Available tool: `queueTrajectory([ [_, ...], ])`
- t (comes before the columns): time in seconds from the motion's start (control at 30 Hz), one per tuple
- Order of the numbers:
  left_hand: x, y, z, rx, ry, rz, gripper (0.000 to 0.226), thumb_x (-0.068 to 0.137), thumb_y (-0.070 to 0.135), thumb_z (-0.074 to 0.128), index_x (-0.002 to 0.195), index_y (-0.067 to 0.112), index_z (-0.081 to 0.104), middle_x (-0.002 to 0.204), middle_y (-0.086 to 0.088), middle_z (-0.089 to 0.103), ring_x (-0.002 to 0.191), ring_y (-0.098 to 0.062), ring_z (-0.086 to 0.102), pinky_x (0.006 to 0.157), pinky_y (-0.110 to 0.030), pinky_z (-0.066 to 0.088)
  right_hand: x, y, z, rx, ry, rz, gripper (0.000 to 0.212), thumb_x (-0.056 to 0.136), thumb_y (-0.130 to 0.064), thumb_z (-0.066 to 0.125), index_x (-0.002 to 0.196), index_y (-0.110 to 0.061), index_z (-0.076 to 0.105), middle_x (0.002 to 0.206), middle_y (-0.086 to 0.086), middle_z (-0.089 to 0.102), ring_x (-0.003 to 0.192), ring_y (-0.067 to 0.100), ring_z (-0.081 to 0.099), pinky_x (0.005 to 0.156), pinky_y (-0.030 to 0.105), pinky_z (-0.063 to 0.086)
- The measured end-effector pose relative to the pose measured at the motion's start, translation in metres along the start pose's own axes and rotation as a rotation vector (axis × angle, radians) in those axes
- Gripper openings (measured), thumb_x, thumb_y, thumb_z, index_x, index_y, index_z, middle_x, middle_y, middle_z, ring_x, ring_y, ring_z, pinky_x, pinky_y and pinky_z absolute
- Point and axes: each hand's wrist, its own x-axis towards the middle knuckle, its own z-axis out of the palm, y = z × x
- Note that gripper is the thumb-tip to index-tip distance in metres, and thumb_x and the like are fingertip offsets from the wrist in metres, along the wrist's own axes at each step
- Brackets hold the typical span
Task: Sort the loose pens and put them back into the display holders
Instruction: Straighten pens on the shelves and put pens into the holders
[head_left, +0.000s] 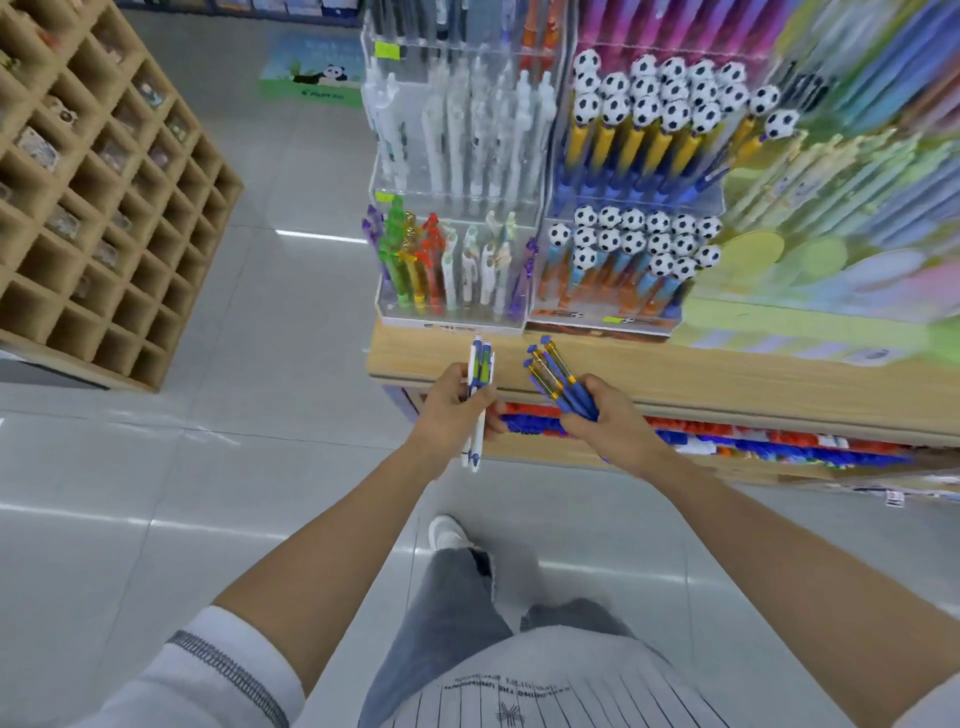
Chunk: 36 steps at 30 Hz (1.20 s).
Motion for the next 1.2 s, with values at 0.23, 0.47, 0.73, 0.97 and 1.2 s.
queueTrajectory([
  [0.23,-0.027,-0.017,0.172,0.175,-0.176,0.061,0.010,0.098,0.009,0.051,0.108,0.007,0.049,0.070,-0.008,0.061,0.053,-0.019,0.053,0.050,-0.028,0.047,-0.103,0.106,-0.098,0.291,0.158,0.088,0.013,0.093,-0.002,0.056,0.104,-0.004,0.049,0.068,0.008,0.059,0.047,0.014,0.050,0.051,0.031,0.043],
  [0.47,-0.047,-0.040,0.367,0.373,-0.403,0.087,0.010,0.094,0.005,0.053,0.088,0.012,0.049,0.067,-0.009,0.053,0.042,-0.015,0.043,0.042,-0.023,0.035,-0.220,0.219,-0.197,0.552,0.429,0.153,0.011,0.097,-0.007,0.054,0.106,-0.002,0.052,0.073,0.007,0.062,0.057,0.013,0.060,0.055,0.025,0.050],
  [0.73,-0.042,-0.030,0.574,0.445,-0.712,0.033,0.012,0.098,0.005,0.046,0.089,0.012,0.047,0.062,-0.008,0.052,0.037,-0.010,0.049,0.037,-0.020,0.043,-0.277,0.317,-0.312,0.750,0.800,0.203,0.016,0.100,-0.001,0.044,0.115,-0.005,0.046,0.080,0.009,0.062,0.044,0.009,0.050,0.040,0.021,0.038],
  [0.97,-0.029,-0.023,0.747,0.618,-0.905,0.125,0.013,0.097,0.008,0.046,0.086,0.013,0.043,0.067,-0.013,0.052,0.035,-0.016,0.047,0.038,-0.024,0.038,-0.315,0.391,-0.419,0.807,1.066,0.240,0.052,0.101,-0.004,0.043,0.142,-0.028,0.022,0.083,0.015,0.057,0.040,0.009,0.038,0.040,0.018,0.033],
  [1.2,-0.038,-0.032,0.893,0.707,-0.959,0.091,0.008,0.093,0.005,0.048,0.091,0.013,0.047,0.066,-0.006,0.052,0.038,-0.012,0.045,0.039,-0.023,0.037,-0.354,0.469,-0.511,0.817,1.099,0.262,0.052,0.101,-0.005,0.042,0.146,-0.026,0.026,0.085,0.016,0.056,0.045,0.011,0.033,0.045,0.020,0.035],
])
